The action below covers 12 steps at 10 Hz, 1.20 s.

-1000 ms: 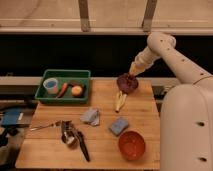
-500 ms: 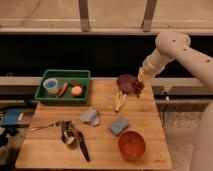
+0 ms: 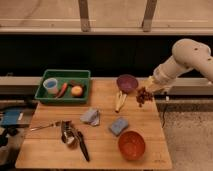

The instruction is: Place grapes in red bowl

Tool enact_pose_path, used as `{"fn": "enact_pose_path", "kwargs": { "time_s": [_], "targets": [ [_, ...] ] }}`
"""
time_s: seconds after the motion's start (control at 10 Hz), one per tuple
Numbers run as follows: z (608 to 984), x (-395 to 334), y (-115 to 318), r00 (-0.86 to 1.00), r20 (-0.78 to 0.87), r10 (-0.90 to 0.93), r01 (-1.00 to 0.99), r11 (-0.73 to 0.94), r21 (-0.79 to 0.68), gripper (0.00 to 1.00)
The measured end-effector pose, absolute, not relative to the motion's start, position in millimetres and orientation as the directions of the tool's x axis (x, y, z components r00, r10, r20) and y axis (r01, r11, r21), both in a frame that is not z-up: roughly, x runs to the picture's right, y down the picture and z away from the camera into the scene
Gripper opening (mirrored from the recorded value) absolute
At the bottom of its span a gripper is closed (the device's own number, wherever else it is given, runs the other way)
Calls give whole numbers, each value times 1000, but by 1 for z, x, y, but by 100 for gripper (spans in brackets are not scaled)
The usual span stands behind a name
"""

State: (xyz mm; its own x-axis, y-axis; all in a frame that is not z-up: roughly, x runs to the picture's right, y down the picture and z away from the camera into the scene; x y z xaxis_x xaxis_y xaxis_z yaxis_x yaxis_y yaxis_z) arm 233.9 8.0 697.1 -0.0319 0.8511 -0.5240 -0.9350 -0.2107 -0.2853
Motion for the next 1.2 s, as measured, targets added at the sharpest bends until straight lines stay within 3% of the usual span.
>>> {"fn": "enact_pose_path", "kwargs": {
  "time_s": [0.4,0.6,1.2],
  "targets": [
    [660,216,44,-17,-546,838,-920,-227,-319,0],
    [648,197,68,104,-585,804,-903,-171,-394,0],
    [644,190,76,157,-601,784,-893,-147,-425,0]
  ]
}}
